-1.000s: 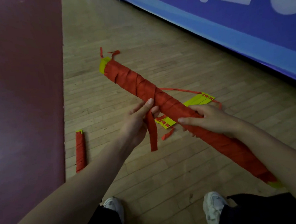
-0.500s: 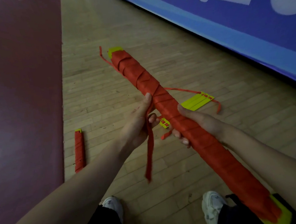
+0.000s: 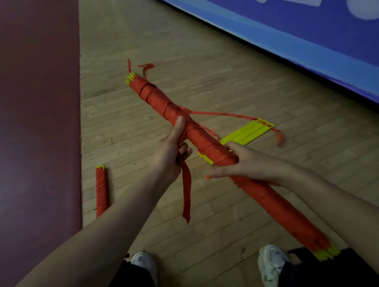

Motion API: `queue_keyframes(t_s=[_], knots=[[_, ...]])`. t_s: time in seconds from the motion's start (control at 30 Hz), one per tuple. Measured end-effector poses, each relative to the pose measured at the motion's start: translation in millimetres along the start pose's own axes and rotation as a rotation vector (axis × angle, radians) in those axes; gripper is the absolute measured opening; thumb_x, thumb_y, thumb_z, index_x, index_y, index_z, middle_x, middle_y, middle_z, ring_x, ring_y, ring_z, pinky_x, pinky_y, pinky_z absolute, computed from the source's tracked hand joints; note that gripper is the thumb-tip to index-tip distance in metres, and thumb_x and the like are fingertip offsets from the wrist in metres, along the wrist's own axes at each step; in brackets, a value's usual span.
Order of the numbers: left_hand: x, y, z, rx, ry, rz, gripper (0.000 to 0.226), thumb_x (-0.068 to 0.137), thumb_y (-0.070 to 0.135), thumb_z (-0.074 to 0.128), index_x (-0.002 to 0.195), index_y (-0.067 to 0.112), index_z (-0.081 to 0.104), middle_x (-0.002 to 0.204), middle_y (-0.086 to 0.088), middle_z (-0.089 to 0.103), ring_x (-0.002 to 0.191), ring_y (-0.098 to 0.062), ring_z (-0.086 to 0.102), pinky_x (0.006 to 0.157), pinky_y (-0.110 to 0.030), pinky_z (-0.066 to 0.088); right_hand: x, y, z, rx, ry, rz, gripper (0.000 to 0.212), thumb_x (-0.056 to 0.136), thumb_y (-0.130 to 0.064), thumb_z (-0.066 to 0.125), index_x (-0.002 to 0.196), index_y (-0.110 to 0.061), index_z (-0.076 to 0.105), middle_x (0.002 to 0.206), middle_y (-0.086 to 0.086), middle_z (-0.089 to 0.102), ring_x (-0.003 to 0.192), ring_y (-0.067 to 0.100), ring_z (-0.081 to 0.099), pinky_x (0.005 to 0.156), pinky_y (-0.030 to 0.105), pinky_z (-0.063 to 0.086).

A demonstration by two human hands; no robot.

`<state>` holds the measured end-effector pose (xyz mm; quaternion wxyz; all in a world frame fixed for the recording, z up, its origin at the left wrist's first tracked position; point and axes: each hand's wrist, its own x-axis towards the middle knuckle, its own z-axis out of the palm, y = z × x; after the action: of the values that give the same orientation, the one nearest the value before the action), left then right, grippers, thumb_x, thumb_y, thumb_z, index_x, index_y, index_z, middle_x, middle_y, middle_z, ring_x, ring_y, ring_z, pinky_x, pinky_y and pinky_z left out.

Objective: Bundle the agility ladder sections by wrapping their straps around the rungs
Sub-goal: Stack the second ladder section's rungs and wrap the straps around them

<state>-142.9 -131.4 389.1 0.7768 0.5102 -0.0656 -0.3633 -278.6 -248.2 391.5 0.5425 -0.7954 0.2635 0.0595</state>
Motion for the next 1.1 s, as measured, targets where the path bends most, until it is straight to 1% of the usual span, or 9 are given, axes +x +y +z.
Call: queue_keyframes(t_s=[0.1,0.2,0.3,0.43,0.53,0.67,0.83,1.0,1.1], knots=[[4.9,1.6,-4.4,0.053,0.034,0.001,0.022,0.090,0.033,0.064,0.082,0.012,0.061,0.065,0.004,0.052,0.037,-0.002,0.030,0.039,-0.015,0.031,7.9,6.9,2.5,-0.251,0.213,-0.105,0.061,0.066,-0.048,0.082,0.107,-0.023,0.046,0.098,-0.006,0.063,0.071,0.005,0.056,0.064,0.020,0.042],[7.6,5.6,-6.4,0.140,0.007,-0.025,0.021,0.089,0.032,0.065,0.083,0.012,0.063,0.074,0.002,0.062,0.038,-0.003,0.029,0.040,-0.015,0.033,8.8,12.8,5.0,-0.245,0.265,-0.157,0.049,0.070,-0.041,0.081,0.101,-0.029,0.044,0.101,-0.008,0.062,0.084,0.008,0.059,0.068,0.018,0.040],[7.9,5.2,-9.5,0.240,0.004,-0.018,0.019,0.088,0.026,0.066,0.090,0.008,0.066,0.091,-0.005,0.070,0.038,-0.003,0.033,0.043,-0.016,0.039,6.7,13.4,2.9,-0.200,0.318,-0.158,0.046,0.071,-0.034,0.081,0.103,-0.027,0.049,0.096,-0.009,0.061,0.077,0.004,0.057,0.064,0.009,0.038],[10.0,1.9,-13.3,0.314,0.071,-0.001,0.013,0.087,0.018,0.069,0.076,0.012,0.063,0.070,0.002,0.061,0.041,-0.001,0.041,0.048,-0.015,0.047,10.4,14.1,-9.0,-0.131,0.350,-0.083,0.043,0.072,-0.027,0.080,0.106,-0.021,0.055,0.096,-0.005,0.062,0.076,0.009,0.057,0.061,0.019,0.043],[10.6,-0.3,-13.2,0.272,0.059,-0.050,0.014,0.087,0.016,0.067,0.075,0.012,0.062,0.063,0.004,0.059,0.045,-0.001,0.047,0.058,-0.019,0.050,8.5,13.3,-12.1,0.075,0.246,-0.080,0.034,0.074,-0.012,0.078,0.101,-0.016,0.058,0.076,-0.001,0.064,0.052,0.011,0.056,0.050,0.030,0.049],[10.8,0.1,-14.9,0.093,-0.067,-0.171,0.012,0.089,0.016,0.063,0.078,0.012,0.061,0.063,0.004,0.057,0.044,-0.003,0.044,0.055,-0.018,0.045,2.1,7.7,-6.3,0.315,0.012,-0.131,0.021,0.079,-0.002,0.070,0.094,-0.005,0.057,0.068,0.009,0.057,0.048,0.014,0.055,0.044,0.027,0.045],[7.4,0.6,-12.5,-0.012,-0.168,-0.155,0.013,0.081,0.023,0.064,0.076,0.013,0.057,0.059,0.009,0.055,0.042,-0.001,0.039,0.055,-0.015,0.044,-6.4,-2.0,-7.5,0.598,-0.234,-0.085,0.022,0.069,-0.015,0.063,0.087,-0.005,0.055,0.076,0.010,0.055,0.048,0.015,0.050,0.043,0.025,0.044],[-1.3,6.1,-3.6,-0.029,-0.265,-0.125,0.018,0.077,0.029,0.061,0.078,0.012,0.055,0.057,0.010,0.053,0.040,-0.002,0.035,0.057,-0.016,0.047,-6.3,4.5,-8.3,0.813,-0.518,-0.026,0.048,0.054,-0.026,0.078,0.093,-0.006,0.058,0.069,0.002,0.057,0.046,0.010,0.049,0.043,0.023,0.046],[-3.7,5.9,0.2,0.035,-0.312,-0.076,0.019,0.080,0.032,0.059,0.081,0.014,0.055,0.056,0.012,0.051,0.041,-0.003,0.033,0.059,-0.018,0.041,-6.9,5.4,-11.3,0.836,-0.540,-0.027,0.050,0.054,-0.031,0.080,0.094,-0.005,0.065,0.069,0.006,0.057,0.046,0.012,0.052,0.044,0.023,0.048]])
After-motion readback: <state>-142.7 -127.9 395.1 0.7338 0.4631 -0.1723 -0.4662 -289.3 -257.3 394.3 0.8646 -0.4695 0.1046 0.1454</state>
